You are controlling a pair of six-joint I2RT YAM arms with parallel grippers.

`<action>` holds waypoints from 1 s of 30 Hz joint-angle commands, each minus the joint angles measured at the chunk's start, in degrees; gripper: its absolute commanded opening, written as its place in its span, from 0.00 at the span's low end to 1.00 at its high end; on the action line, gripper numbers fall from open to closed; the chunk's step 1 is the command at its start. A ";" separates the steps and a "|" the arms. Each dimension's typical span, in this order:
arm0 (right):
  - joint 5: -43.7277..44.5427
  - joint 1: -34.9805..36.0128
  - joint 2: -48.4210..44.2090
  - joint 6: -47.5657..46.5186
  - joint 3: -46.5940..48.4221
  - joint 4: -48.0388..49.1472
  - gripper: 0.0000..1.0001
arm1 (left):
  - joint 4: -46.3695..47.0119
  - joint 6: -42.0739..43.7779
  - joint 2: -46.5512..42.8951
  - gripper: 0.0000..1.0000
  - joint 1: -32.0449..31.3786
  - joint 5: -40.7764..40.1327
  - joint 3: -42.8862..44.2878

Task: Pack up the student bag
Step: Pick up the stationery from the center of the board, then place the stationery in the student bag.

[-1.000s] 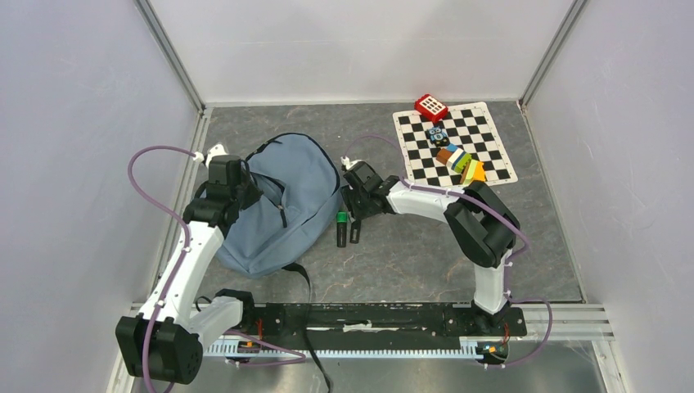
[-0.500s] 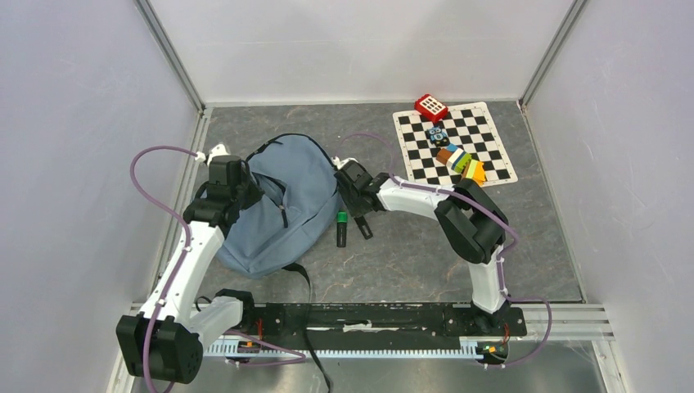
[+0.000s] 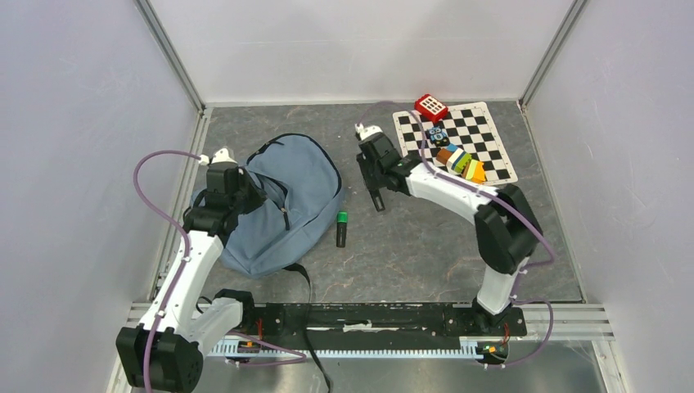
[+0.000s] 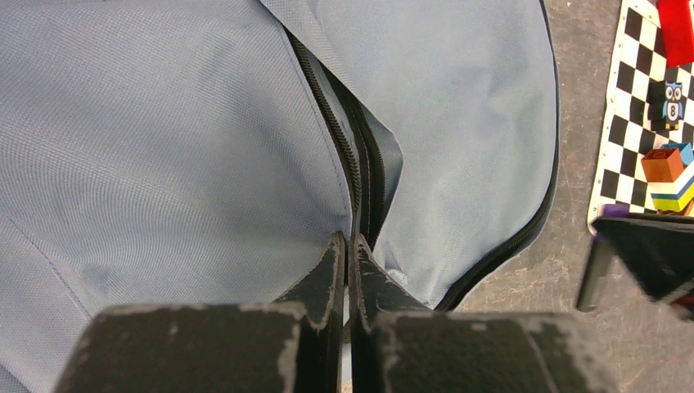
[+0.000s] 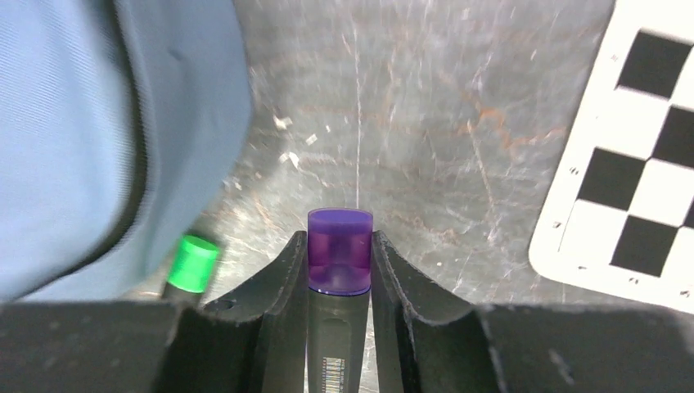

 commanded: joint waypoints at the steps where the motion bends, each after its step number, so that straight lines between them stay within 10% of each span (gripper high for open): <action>1: -2.96 0.52 -6.83 -1.61 2.71 6.38 0.00 | 0.24 0.04 -2.10 0.02 -0.21 4.04 -0.90; 30: -21.05 10.63 18.41 18.56 24.56 34.61 0.00 | 2.44 -1.73 -1.73 0.02 -0.18 4.04 -2.25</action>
